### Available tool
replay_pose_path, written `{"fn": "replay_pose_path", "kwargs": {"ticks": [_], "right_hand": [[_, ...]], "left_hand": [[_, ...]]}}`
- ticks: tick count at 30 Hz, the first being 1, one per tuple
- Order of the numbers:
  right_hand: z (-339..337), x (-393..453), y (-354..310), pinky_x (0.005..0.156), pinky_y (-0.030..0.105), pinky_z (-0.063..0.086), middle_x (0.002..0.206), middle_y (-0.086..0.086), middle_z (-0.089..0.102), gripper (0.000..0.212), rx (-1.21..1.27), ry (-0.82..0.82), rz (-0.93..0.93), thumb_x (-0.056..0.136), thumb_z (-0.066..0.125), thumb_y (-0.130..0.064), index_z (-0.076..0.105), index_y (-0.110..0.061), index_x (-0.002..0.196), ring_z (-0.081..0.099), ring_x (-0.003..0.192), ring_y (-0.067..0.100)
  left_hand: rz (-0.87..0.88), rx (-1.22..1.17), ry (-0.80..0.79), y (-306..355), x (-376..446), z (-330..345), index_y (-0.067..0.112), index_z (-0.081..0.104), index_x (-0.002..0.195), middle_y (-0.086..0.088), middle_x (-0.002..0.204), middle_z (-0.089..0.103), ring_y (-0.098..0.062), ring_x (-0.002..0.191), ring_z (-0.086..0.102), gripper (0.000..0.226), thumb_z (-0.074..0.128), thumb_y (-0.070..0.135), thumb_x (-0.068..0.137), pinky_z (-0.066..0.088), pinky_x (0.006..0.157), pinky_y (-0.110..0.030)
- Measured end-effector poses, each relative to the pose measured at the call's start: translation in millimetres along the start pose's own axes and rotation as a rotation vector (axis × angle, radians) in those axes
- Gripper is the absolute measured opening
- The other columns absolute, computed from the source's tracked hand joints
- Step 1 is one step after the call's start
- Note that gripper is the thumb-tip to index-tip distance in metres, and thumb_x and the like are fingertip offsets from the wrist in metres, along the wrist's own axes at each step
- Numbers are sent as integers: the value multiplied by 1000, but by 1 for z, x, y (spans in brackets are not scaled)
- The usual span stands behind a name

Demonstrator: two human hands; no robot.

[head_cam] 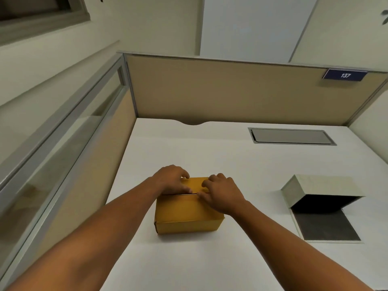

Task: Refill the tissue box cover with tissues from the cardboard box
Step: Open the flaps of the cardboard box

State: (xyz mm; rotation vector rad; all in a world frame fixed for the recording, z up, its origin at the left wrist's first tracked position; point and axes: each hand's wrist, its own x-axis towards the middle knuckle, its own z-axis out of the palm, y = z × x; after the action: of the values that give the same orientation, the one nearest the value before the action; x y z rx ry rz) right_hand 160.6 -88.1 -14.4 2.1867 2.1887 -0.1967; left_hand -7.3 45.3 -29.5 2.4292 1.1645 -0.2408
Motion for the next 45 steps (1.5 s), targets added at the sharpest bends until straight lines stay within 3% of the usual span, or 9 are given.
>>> {"fn": "replay_pose_path", "kwargs": {"ticks": [11,16,20,24,26,31,35,39,45], "right_hand": [[12,3,5,90,41,43,116,7,65,41,4,-9,-73,99,43,-49,66,-21,117,52,116,28],[-3,-11,3,80,38,42,103,1,65,34,96,79,-89,97,47,-49,68,-23,103,54,102,22],[-13,-34,-1,61,32,37,70,-9,49,41,276,81,-115,98,42,-55,58,-26,74,47,68,12],[-12,-50,-9,55,31,37,60,-5,48,45,370,-25,-103,100,39,-54,52,-26,67,47,57,12],[-8,-54,-12,58,31,42,64,-7,52,42,361,-58,-84,101,41,-53,56,-24,73,52,60,13],[0,-57,-18,62,29,47,78,-1,69,44,322,-106,-33,100,42,-53,69,-19,90,60,68,15],[10,-57,-23,62,26,40,87,2,72,41,259,-101,23,99,43,-52,69,-20,96,63,75,17],[23,-53,-36,64,30,48,98,2,68,36,193,-27,174,96,47,-54,60,-22,102,65,82,20],[36,-34,-47,82,36,53,137,7,46,76,101,-29,373,82,56,-72,38,-23,136,52,117,26]], "left_hand": [[106,8,-112,-5,11,-6,30,51,140,1,149,48,-24,134,44,73,72,60,77,41,108,-44],[173,-22,-77,-4,13,-17,27,67,123,5,130,63,-13,110,57,56,61,62,79,46,83,-28],[210,-84,132,-4,10,-28,23,74,109,4,110,73,-11,93,64,40,52,50,89,49,72,-24],[219,65,506,-5,12,-25,18,70,117,-4,116,66,-19,102,59,30,60,34,94,45,77,-24],[199,72,581,-4,12,-21,16,68,115,-6,113,65,-20,97,60,25,61,28,94,45,74,-24],[130,62,488,-5,8,-5,17,61,116,-5,115,60,-19,98,56,23,59,25,94,49,74,-27],[-4,60,403,-5,0,12,20,53,132,-6,135,50,-26,124,43,48,62,39,89,46,92,-38],[-139,52,316,7,-11,30,22,39,141,-9,147,35,-31,132,33,75,66,56,80,41,99,-50],[-195,14,244,15,-23,45,23,26,149,-10,158,15,-35,139,24,88,75,29,76,43,97,-47]]}}
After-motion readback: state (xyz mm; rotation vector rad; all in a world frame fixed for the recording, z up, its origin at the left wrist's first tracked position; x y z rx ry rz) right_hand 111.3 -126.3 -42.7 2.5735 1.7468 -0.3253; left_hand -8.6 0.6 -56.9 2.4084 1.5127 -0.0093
